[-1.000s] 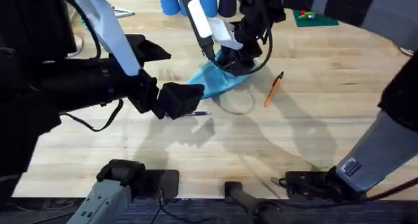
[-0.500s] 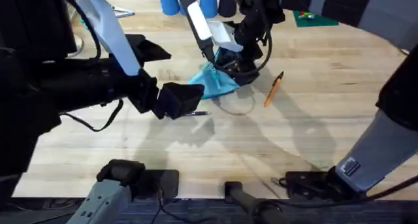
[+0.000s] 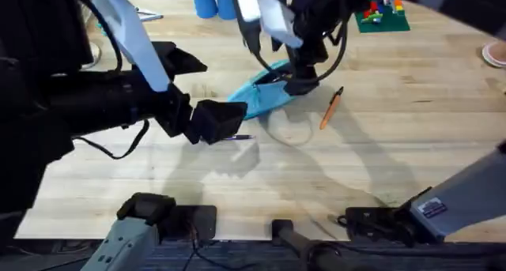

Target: Unzip the bag, pick up the pens from the table one at a time and place them inside, then zip the bag closed.

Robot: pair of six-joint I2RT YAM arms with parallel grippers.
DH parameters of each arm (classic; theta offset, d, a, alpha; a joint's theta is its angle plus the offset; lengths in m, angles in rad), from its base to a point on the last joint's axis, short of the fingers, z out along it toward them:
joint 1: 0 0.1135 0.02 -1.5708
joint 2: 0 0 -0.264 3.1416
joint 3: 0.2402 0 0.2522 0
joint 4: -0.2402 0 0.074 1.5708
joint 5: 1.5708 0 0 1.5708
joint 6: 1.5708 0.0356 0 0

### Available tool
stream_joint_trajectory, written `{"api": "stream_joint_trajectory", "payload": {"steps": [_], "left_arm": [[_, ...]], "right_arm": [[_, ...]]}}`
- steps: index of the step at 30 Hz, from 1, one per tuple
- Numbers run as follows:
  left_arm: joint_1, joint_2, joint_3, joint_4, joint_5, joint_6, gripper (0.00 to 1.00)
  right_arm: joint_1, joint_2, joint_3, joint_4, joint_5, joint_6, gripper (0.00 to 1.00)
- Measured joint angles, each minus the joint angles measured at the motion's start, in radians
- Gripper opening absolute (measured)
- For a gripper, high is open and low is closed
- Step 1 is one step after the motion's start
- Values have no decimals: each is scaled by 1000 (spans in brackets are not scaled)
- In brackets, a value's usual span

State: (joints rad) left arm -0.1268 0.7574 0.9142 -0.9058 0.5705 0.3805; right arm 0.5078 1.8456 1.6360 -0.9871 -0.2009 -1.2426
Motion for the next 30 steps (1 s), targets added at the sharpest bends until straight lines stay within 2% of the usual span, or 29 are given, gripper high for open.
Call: {"api": "stream_joint_trajectory", "payload": {"steps": [7,13,22,30], "left_arm": [[0,0,0,0,0,0,995],[0,0,0,0,0,0,995],[0,0,0,0,0,0,996],[0,0,0,0,0,0,995]], "right_arm": [[-44,-88,0,24,-3,269,996],[-93,-149,0,24,-3,433,996],[-121,-243,0,4,-6,508,995],[-114,-260,0,-136,-6,529,996]]}}
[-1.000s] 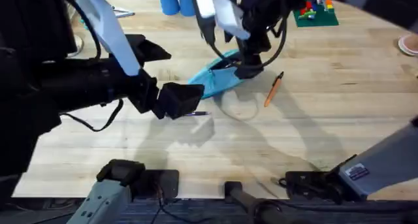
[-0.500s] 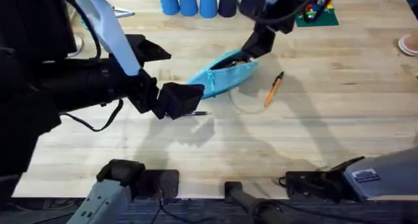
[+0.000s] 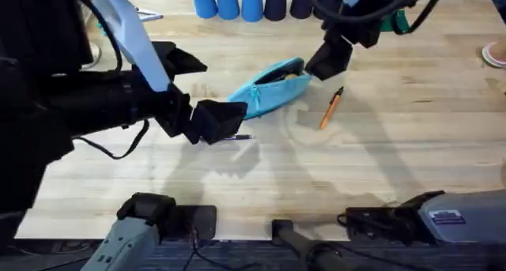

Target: Unzip the bag, pick up the pens from the table one at a time and place them inside, then zip the bag closed.

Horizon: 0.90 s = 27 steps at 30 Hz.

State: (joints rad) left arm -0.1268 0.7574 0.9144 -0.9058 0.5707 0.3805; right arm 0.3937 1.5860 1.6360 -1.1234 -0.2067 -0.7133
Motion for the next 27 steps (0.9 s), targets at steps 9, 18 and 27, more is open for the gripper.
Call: {"api": "stream_joint_trajectory", "payload": {"steps": [9,18,27], "left_arm": [[0,0,0,0,0,0,995],[0,0,0,0,0,0,995],[0,0,0,0,0,0,995]], "right_arm": [[32,0,0,-24,-1,225,996],[-36,0,0,-67,1,582,996],[-48,0,0,-137,62,727,996]]}}
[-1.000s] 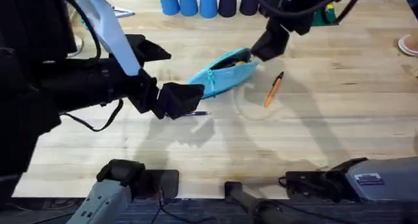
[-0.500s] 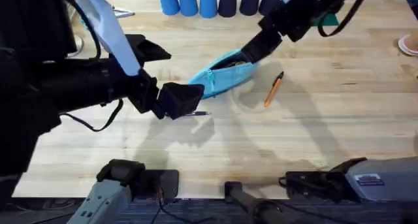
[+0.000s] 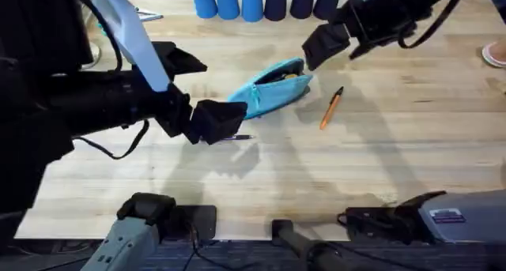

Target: Unzip the bag, pick up the pens from the table one at a time and place them inside, then zip the bag closed.

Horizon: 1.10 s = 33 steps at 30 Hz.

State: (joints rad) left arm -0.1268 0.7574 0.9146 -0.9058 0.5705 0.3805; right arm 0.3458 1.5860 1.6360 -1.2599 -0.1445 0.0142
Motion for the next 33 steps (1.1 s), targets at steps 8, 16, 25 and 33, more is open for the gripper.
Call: {"api": "stream_joint_trajectory", "payload": {"steps": [8,16,25,33], "left_arm": [[0,0,0,0,0,0,996],[0,0,0,0,0,0,996],[0,0,0,0,0,0,995],[0,0,0,0,0,0,995]], "right_arm": [[-6,0,0,-27,248,199,996],[-111,0,-114,32,240,323,995],[-173,0,-304,206,153,388,995],[-165,0,-438,324,87,453,996]]}}
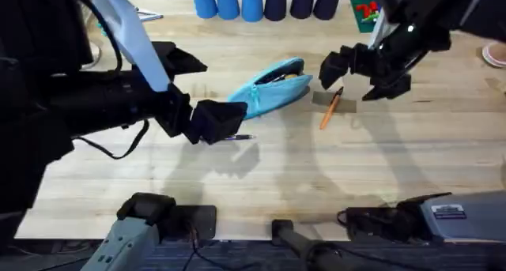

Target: Unzip the bag, pick up the pens from the table one at a time and place them inside, then zip the bag closed.

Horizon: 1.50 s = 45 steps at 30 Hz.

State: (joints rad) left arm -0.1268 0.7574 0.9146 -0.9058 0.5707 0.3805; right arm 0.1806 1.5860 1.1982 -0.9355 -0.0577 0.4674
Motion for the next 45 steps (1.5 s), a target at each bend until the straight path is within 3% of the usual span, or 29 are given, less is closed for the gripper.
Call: {"api": "stream_joint_trajectory", "payload": {"steps": [7,19,34,38,41,44,45], "left_arm": [[0,0,0,0,0,0,996],[0,0,0,0,0,0,995],[0,0,0,0,0,0,995],[0,0,0,0,0,0,996],[0,0,0,0,0,0,996],[0,0,0,0,0,0,995],[0,0,0,0,0,0,995]], "right_arm": [[15,0,-58,34,-12,118,995],[154,0,-122,75,83,364,997],[163,81,-159,142,111,495,995],[162,80,-162,132,118,501,764],[161,80,-163,132,115,506,506],[161,80,-163,143,98,507,101],[161,80,-162,146,94,508,57]]}}
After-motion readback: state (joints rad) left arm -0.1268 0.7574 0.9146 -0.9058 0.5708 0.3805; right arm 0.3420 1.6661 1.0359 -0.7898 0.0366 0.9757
